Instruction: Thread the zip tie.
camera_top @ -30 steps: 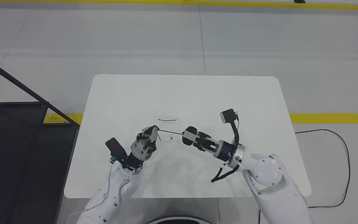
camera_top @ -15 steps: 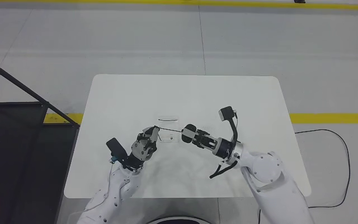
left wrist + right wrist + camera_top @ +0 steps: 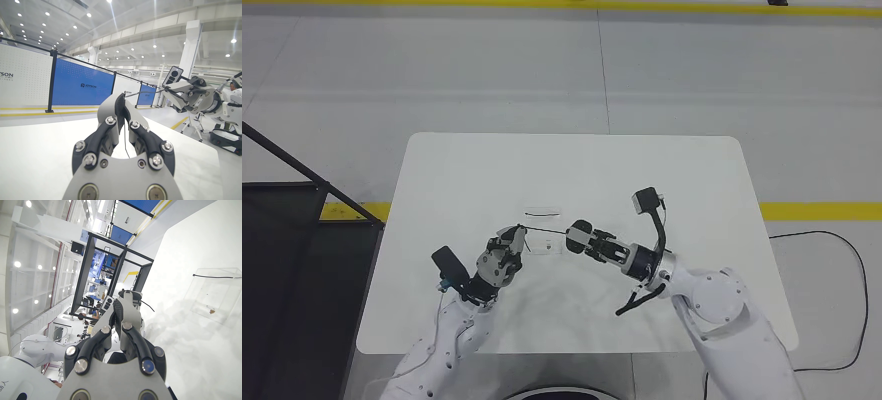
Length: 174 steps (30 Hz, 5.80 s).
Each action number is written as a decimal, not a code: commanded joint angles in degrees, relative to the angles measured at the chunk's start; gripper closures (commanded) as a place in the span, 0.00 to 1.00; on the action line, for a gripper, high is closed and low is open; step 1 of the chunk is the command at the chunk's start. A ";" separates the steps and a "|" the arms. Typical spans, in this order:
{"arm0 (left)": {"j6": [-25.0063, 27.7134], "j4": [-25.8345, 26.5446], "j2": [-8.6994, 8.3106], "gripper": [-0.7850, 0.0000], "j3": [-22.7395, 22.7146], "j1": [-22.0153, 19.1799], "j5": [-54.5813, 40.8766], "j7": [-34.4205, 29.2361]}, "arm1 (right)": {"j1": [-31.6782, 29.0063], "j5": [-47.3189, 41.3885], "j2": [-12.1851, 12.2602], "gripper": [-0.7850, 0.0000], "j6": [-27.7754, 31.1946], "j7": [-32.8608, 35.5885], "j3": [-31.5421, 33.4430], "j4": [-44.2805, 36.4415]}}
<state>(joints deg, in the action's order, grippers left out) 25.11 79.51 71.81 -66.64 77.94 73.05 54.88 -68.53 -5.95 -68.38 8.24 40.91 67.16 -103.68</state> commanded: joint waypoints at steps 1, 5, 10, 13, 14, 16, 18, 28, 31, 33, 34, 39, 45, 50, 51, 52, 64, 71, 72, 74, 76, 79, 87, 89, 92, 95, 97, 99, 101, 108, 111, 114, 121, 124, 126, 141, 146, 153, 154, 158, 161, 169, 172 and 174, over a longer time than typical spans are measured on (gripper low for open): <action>0.00 0.02 0.03 1.00 -0.01 0.01 0.01 -0.05 | 0.01 -0.25 0.02 1.00 0.11 0.03 0.08 -0.01; 0.00 0.03 0.11 1.00 -0.05 0.02 -0.03 -0.05 | -0.09 -0.60 0.08 1.00 0.33 0.19 0.27 -0.03; 0.00 0.00 0.20 1.00 -0.07 0.00 -0.01 -0.08 | -0.17 -0.57 0.15 1.00 0.34 0.29 0.33 -0.12; 0.06 -0.06 0.25 1.00 -0.08 -0.01 0.13 0.10 | -0.06 -0.53 0.18 1.00 0.08 0.33 0.27 -0.10; 0.07 -0.09 0.26 1.00 -0.09 -0.01 0.15 0.12 | 0.02 -0.52 0.17 1.00 -0.03 0.30 0.24 -0.10; 0.10 -0.15 0.29 1.00 -0.11 -0.02 0.20 0.16 | 0.19 -0.65 0.17 1.00 -0.22 0.31 0.14 -0.01; 0.22 -0.20 0.32 1.00 -0.13 -0.02 0.22 0.19 | 0.37 -0.66 0.16 1.00 -0.37 0.19 0.04 0.10; 0.49 -0.35 0.43 1.00 -0.43 -0.04 0.06 0.12 | 0.72 -0.58 0.16 1.00 -0.52 0.25 -0.44 0.20; 0.53 -0.48 0.48 1.00 -0.48 -0.12 -0.13 0.01 | 0.59 -0.60 0.20 1.00 -0.40 0.25 -0.40 0.14; 0.51 -0.48 0.52 1.00 -0.48 -0.15 -0.20 -0.07 | 0.59 -0.49 0.22 1.00 -0.43 0.28 -0.44 0.10; 0.53 -0.47 0.54 1.00 -0.49 -0.17 -0.19 -0.06 | 0.63 -0.43 0.22 1.00 -0.54 0.20 -0.46 0.13; 0.60 -0.52 0.56 1.00 -0.51 -0.19 0.03 0.01 | 0.83 -0.38 0.22 1.00 -0.91 0.13 -0.62 0.21; 0.60 -0.52 0.56 1.00 -0.51 -0.19 0.03 0.01 | 0.90 -0.82 0.23 1.00 -0.75 -0.06 -0.57 0.40; 0.60 -0.52 0.56 1.00 -0.51 -0.19 0.03 0.01 | 0.89 -0.85 0.26 1.00 -0.69 -0.05 -0.57 0.42; 0.60 -0.52 0.56 1.00 -0.51 -0.19 0.03 0.01 | 0.90 -0.86 0.27 1.00 -0.69 -0.05 -0.57 0.42; 0.60 -0.52 0.56 1.00 -0.51 -0.19 0.03 0.01 | 0.90 -0.86 0.28 1.00 -0.69 -0.06 -0.57 0.43; 0.60 -0.52 0.56 1.00 -0.51 -0.19 0.03 0.01 | 1.21 -1.35 0.25 1.00 -0.66 -0.39 -0.84 0.79; 0.60 -0.52 0.56 1.00 -0.51 -0.19 0.03 0.01 | 1.42 -1.51 0.26 1.00 -0.98 -0.21 -0.90 0.94; 0.60 -0.52 0.56 1.00 -0.51 -0.19 0.03 0.01 | 1.44 -1.54 0.27 1.00 -0.94 -0.16 -0.90 0.97; 0.60 -0.52 0.56 1.00 -0.51 -0.19 0.03 0.01 | 1.43 -1.74 0.27 1.00 -0.91 -0.17 -0.89 1.05; 0.60 -0.52 0.56 1.00 -0.51 -0.19 0.03 0.01 | 1.50 -1.60 0.29 1.00 -1.18 -0.13 -0.89 1.12; 0.60 -0.52 0.56 1.00 -0.51 -0.19 0.03 0.01 | 1.89 -1.28 0.30 1.00 -2.12 0.25 -1.07 1.22; 0.60 -0.52 0.56 1.00 -0.51 -0.19 0.03 0.01 | 2.59 -1.04 0.26 1.00 -3.30 0.39 -1.53 1.43; 0.60 -0.52 0.56 1.00 -0.51 -0.19 0.03 0.01 | 2.55 -1.40 0.26 1.00 -3.12 0.33 -1.44 1.45; 0.60 -0.52 0.56 1.00 -0.51 -0.19 0.03 0.01 | 2.33 -1.85 0.30 1.00 -2.74 0.25 -1.07 1.46; 0.60 -0.52 0.56 1.00 -0.51 -0.19 0.03 0.01 | 2.03 -2.26 0.38 1.00 -2.28 0.39 -0.62 1.39; 0.60 -0.52 0.56 1.00 -0.51 -0.19 0.03 0.01 | 1.88 -2.40 0.43 1.00 -2.13 0.53 -0.45 1.30; 0.60 -0.52 0.56 1.00 -0.51 -0.19 0.03 0.01 | 1.79 -2.53 0.46 1.00 -2.02 0.61 -0.34 1.28; 0.60 -0.52 0.56 1.00 -0.51 -0.19 0.03 0.01 | 1.72 -2.65 0.48 1.00 -1.98 0.60 -0.27 1.24; 0.60 -0.52 0.56 1.00 -0.51 -0.19 0.03 0.01 | 1.73 -2.62 0.52 1.00 -2.05 0.69 -0.26 1.23; 0.60 -0.52 0.56 1.00 -0.51 -0.19 0.03 0.01 | 1.89 -2.59 0.52 1.00 -2.23 0.76 -0.38 1.26; 0.60 -0.52 0.56 1.00 -0.51 -0.19 0.03 0.01 | 2.00 -2.57 0.51 1.00 -2.17 0.75 -0.57 1.29; 0.60 -0.52 0.56 1.00 -0.51 -0.19 0.03 0.01 | 1.99 -2.68 0.53 1.00 -1.92 0.81 -0.68 1.27; 0.60 -0.52 0.56 1.00 -0.51 -0.19 0.03 0.01 | 1.97 -2.80 0.53 1.00 -1.88 0.71 -0.69 1.27; 0.60 -0.52 0.56 1.00 -0.51 -0.19 0.03 0.01 | 1.97 -2.95 0.52 1.00 -1.76 0.70 -0.71 1.27; 0.60 -0.52 0.56 1.00 -0.51 -0.19 0.03 0.01 | 1.00 -2.11 0.71 1.00 -0.82 0.89 -0.72 0.28; 0.60 -0.52 0.56 1.00 -0.51 -0.19 0.03 0.01 | 0.13 -2.08 0.83 1.00 0.41 0.81 -0.34 -0.22; 0.60 -0.52 0.56 1.00 -0.51 -0.19 0.03 0.01 | 0.33 -2.23 0.88 1.00 -0.16 0.67 -0.19 -0.01; 0.60 -0.52 0.56 1.00 -0.51 -0.19 0.03 0.01 | 0.47 -2.34 0.87 1.00 -0.28 0.64 -0.15 0.07; 0.60 -0.52 0.56 1.00 -0.51 -0.19 0.03 0.01 | 0.98 -2.74 0.86 1.00 -0.66 0.73 -0.10 0.56; 0.60 -0.52 0.56 1.00 -0.51 -0.19 0.03 0.01 | 1.33 -3.02 0.84 1.00 -0.84 0.78 -0.12 0.80; 0.60 -0.52 0.56 1.00 -0.51 -0.19 0.03 0.01 | 1.85 -2.83 0.82 1.00 -1.63 0.96 -0.51 1.07; 0.60 -0.52 0.56 1.00 -0.51 -0.19 0.03 0.01 | 1.94 -2.60 0.82 1.00 -1.74 0.92 -0.70 1.05; 0.60 -0.52 0.56 1.00 -0.51 -0.19 0.03 0.01 | 1.96 -2.58 0.82 1.00 -1.86 0.97 -0.78 1.04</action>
<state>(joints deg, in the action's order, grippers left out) 25.71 79.00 72.38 -67.14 77.75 73.08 54.89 -66.58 -8.54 -67.56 6.47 41.83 66.42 -102.62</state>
